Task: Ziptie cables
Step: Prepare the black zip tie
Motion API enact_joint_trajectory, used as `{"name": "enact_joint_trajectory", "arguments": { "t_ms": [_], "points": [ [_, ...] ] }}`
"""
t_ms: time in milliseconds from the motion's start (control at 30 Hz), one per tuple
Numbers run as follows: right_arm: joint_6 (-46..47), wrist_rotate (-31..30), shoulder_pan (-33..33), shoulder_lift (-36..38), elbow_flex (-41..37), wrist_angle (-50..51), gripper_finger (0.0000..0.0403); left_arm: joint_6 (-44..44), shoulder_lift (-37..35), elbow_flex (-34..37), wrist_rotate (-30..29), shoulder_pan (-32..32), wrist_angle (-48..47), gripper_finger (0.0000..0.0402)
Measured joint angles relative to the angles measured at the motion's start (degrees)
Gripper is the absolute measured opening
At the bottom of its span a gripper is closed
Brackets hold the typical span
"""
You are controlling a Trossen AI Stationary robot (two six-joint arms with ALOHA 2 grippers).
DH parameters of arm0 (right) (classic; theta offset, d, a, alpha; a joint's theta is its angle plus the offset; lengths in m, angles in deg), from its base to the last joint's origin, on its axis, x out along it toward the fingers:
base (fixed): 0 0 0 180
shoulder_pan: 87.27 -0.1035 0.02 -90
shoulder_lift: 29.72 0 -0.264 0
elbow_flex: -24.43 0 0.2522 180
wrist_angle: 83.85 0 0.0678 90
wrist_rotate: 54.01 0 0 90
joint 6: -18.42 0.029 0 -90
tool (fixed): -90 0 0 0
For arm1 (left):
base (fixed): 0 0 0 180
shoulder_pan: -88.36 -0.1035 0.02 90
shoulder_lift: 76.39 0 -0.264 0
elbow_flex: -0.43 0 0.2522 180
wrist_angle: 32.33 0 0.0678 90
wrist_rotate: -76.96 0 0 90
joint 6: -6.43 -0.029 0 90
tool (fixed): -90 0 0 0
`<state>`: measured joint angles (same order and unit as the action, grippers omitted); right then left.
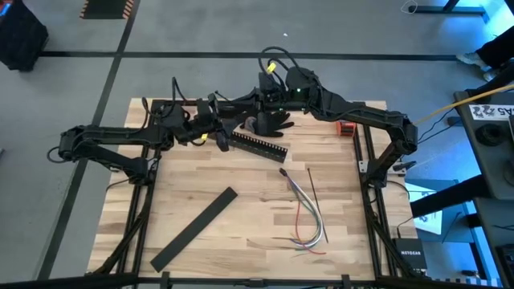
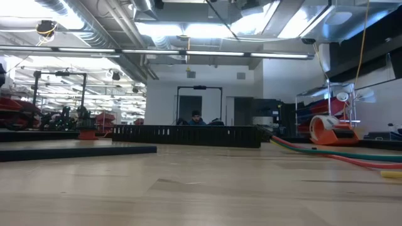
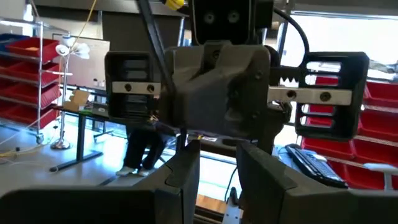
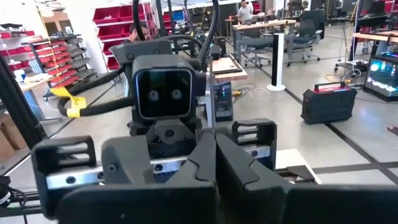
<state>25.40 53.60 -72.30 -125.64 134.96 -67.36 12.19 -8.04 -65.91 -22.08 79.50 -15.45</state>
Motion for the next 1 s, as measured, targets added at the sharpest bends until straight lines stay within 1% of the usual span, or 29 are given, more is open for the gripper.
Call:
{"name": "enact_joint_trajectory", "arguments": {
  "t_ms": [133,433,500,567,733,867,1000],
  "points": [
    [0.00,0.00,0.06,0.04,0.00,-0.14,0.0000,-0.18,0.00,0.00,-0.07,-0.14,-0.76,0.0100],
    [0.00,-0.14,1.67,0.07,0.00,1.55,0.0000,-0.18,-1.67,0.00,-0.16,0.27,-8.60,0.0100],
    [0.00,-0.46,1.72,0.07,0.00,1.56,0.0000,-0.18,-2.03,0.00,-1.14,0.14,-9.42,0.0100],
    [0.00,-0.46,1.66,0.09,0.00,1.28,0.0000,-0.20,-2.05,0.00,-2.48,-0.08,-8.82,0.0100],
    [0.08,0.72,0.98,0.09,0.00,0.78,0.0000,0.58,-1.97,0.00,-2.69,-1.13,-7.93,0.0100],
    [0.02,0.68,0.61,0.09,0.00,0.72,0.0000,1.27,-1.32,-0.02,-0.30,-1.39,-2.55,0.0100],
    [0.04,0.08,0.39,-0.25,0.00,0.20,0.0000,0.50,-0.95,-0.02,0.08,-1.38,-1.59,0.0099]
  ]
}}
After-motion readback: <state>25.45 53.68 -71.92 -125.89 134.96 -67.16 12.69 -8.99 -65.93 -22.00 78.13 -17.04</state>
